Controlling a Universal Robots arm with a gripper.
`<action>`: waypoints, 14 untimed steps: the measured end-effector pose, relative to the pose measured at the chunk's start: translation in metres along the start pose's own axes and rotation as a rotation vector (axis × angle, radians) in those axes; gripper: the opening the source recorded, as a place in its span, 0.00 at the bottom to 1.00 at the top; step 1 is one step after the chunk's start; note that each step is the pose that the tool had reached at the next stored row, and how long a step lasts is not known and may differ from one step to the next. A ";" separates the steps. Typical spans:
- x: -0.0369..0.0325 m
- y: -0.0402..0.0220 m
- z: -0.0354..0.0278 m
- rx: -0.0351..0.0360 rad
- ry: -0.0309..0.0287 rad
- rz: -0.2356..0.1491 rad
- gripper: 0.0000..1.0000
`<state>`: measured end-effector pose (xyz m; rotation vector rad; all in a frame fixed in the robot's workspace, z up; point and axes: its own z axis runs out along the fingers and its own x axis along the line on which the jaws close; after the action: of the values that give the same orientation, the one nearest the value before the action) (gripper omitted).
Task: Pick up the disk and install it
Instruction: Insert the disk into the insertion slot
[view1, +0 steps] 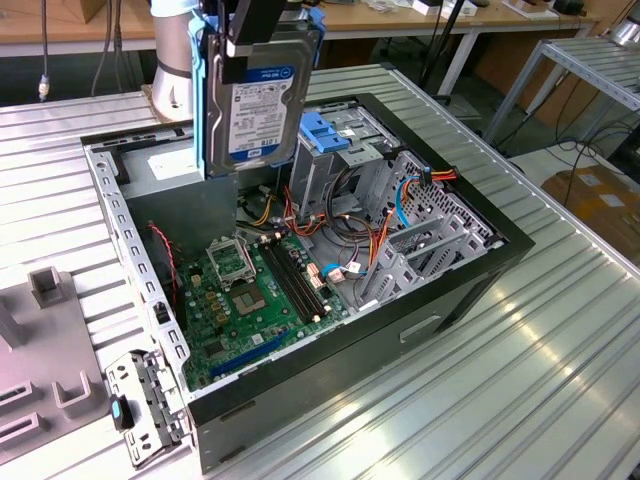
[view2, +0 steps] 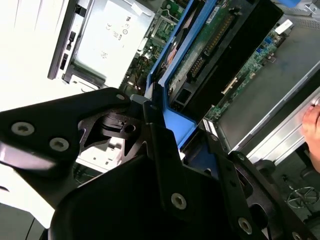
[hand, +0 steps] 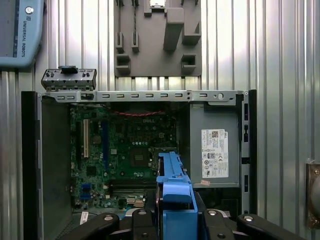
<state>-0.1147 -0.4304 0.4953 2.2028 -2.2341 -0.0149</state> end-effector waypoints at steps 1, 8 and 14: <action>0.0006 0.0000 0.0001 0.0000 0.0000 0.000 0.37; 0.0062 -0.0006 0.0005 0.0000 0.0000 0.000 0.37; 0.0104 -0.0028 0.0006 0.0000 0.0000 0.000 0.37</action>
<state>-0.1121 -0.4408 0.4947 2.2028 -2.2341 -0.0149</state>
